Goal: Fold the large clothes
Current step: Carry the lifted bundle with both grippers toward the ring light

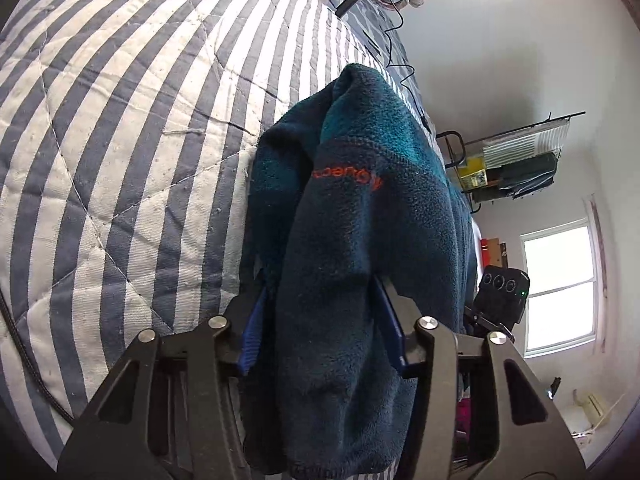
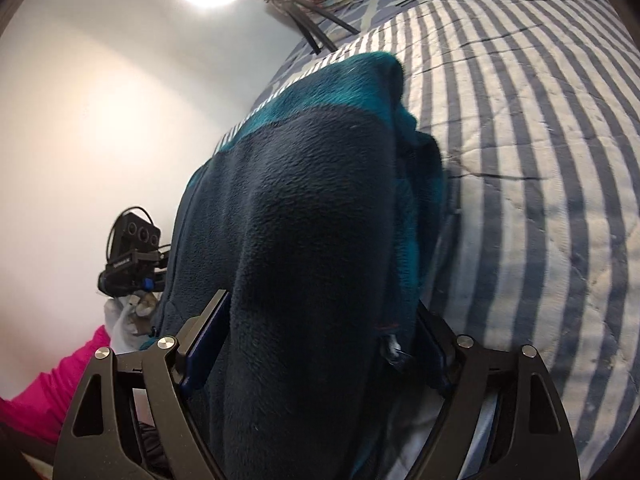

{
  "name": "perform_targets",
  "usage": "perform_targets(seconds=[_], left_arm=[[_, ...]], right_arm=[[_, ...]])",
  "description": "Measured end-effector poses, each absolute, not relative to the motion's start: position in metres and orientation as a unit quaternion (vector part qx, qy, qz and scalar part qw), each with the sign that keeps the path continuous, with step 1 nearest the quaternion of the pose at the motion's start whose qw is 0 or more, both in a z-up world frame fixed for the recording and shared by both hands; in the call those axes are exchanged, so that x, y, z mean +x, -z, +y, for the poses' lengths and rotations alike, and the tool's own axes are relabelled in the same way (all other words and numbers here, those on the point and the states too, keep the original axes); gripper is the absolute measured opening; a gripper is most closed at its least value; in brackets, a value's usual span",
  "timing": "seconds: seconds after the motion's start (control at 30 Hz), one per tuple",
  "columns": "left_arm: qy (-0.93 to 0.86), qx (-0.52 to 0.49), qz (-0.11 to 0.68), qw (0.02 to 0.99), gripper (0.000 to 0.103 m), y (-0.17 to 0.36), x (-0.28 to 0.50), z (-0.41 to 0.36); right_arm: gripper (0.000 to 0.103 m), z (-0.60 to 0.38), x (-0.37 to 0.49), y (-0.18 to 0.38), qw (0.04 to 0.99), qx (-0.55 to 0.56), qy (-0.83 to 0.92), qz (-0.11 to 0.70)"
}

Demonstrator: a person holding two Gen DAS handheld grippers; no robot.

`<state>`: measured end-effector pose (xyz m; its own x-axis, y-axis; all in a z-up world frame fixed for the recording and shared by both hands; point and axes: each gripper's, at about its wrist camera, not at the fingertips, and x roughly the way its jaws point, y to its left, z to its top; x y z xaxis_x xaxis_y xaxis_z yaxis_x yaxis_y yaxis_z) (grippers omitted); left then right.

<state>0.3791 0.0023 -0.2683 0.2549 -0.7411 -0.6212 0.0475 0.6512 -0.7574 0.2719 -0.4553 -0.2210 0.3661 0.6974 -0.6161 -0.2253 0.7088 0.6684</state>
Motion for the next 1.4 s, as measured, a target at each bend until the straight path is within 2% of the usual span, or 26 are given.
perform_targets(seconds=[0.23, 0.37, 0.5, 0.77, 1.4], left_arm=[[0.259, -0.27, 0.537, 0.756, 0.038, 0.252, 0.381, -0.018], [0.242, -0.212, 0.529, 0.785, 0.033, 0.233, 0.377, -0.04], [0.231, -0.17, 0.513, 0.809, 0.028, 0.212, 0.372, -0.059], [0.23, -0.1, 0.477, 0.843, 0.025, 0.17, 0.334, -0.095], [0.258, -0.002, 0.371, 0.892, 0.025, 0.084, 0.228, -0.145]], right_arm=[[0.061, -0.443, 0.274, 0.22, 0.795, 0.229, -0.279, 0.487], [0.045, -0.431, 0.273, 0.214, 0.806, 0.206, -0.266, 0.488], [0.037, -0.413, 0.268, 0.196, 0.826, 0.151, -0.235, 0.489], [0.032, -0.38, 0.248, 0.157, 0.853, 0.051, -0.191, 0.483], [0.031, -0.405, 0.161, 0.074, 0.898, -0.009, -0.152, 0.412]])
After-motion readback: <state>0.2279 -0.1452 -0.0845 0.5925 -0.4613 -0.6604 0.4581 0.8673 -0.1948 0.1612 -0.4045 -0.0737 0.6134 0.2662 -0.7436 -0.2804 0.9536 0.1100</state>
